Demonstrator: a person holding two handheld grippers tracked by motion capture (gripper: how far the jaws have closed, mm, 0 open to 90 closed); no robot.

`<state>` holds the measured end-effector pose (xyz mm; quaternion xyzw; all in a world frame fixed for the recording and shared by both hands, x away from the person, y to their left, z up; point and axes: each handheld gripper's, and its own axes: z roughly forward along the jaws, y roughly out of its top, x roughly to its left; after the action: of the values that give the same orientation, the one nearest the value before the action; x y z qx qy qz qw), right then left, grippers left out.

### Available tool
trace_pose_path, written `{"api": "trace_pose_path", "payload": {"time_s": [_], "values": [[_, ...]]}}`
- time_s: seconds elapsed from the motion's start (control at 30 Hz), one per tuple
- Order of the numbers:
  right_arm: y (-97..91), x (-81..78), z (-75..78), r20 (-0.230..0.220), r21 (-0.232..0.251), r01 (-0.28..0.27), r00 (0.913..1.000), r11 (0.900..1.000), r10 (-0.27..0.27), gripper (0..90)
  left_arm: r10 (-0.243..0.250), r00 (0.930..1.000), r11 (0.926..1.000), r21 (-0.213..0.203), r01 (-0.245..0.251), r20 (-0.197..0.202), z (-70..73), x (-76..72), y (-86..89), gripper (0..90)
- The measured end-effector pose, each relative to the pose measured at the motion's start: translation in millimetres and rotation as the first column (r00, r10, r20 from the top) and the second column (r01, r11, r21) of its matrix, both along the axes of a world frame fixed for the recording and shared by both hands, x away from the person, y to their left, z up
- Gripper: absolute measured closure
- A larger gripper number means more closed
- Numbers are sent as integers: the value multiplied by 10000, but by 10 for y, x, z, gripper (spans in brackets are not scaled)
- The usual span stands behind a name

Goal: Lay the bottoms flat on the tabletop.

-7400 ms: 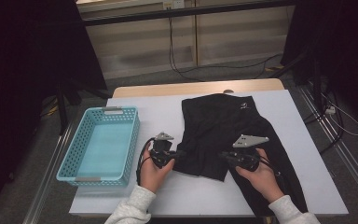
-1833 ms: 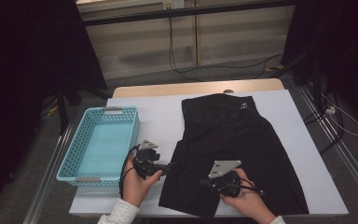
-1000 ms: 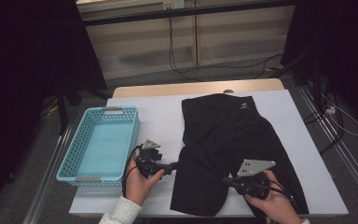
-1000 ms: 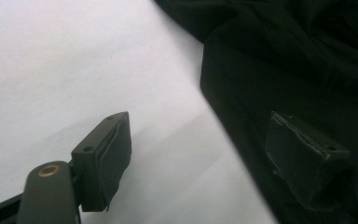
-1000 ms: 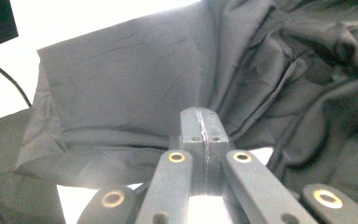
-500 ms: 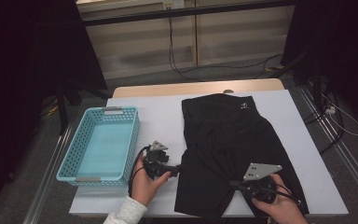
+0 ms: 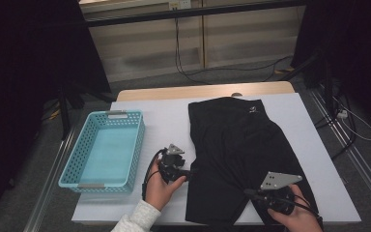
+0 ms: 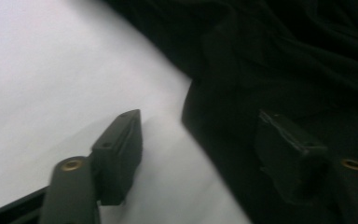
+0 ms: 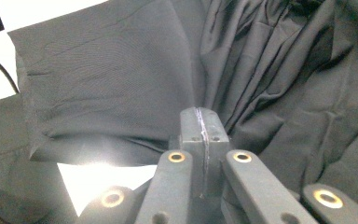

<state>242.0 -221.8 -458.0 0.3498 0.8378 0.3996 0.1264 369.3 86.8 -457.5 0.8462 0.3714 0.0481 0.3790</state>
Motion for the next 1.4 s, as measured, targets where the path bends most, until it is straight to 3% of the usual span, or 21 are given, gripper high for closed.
{"api": "trace_pose_path", "payload": {"time_s": [0.03, 0.13, 0.2, 0.23, 0.33, 0.4, 0.6, 0.83, 1.07, 1.3, 1.4], "values": [[-2, -7, -1, -24, 0, 9, 10000, 10000, -9, 900, -65, 9998, 10000, -52, 65, -178, 9, 4, -13, 365], [-9, -21, -7, 8, -17, 64, 10000, 10000, -64, 900, -253, 9987, 9996, -163, 246, -451, 11, -2, -63, 563], [-6, -28, -10, -12, -51, 67, 10000, 10000, -67, 900, -266, 9981, 9996, -130, 259, -554, 16, -3, -97, 601], [-2, -30, -14, 15, -71, 69, 10000, 10000, -69, 900, -353, 9964, 9992, -236, 336, -765, 14, 2, -104, 684], [8, -27, -19, 16, -88, 48, 10000, 9999, -48, 900, -339, 9956, 9991, -297, 314, -870, 3, 2, -134, 775], [18, -21, -23, 2, -95, 50, 10000, 9999, -50, 900, -340, 9911, 9987, -412, 289, -1285, 0, 14, -130, 872], [78, 15, -32, 33, -72, 6, 10000, 10000, -6, 900, -101, 9813, 9988, -494, 6, -1922, 84, 53, 11, 893], [349, 126, -69, 8, -12, -244, 9997, 9997, 244, 900, 537, 9808, 9971, -435, -629, -1873, 231, 97, 310, 895], [636, 214, -91, 87, -21, -593, 9982, 9982, 593, 900, 1066, 9776, 9920, -469, -1169, -1815, 250, 139, 516, 893], [456, 108, -43, -13, -201, -708, 9975, 9973, 707, 867, 587, 9814, 9976, -244, -642, -1828, 133, 113, 385, 833], [389, 132, -6, 250, -47, -180, 9995, 9998, 181, 774, 699, 9816, 9970, -190, -744, -1776, 138, 113, 401, 837]]}}
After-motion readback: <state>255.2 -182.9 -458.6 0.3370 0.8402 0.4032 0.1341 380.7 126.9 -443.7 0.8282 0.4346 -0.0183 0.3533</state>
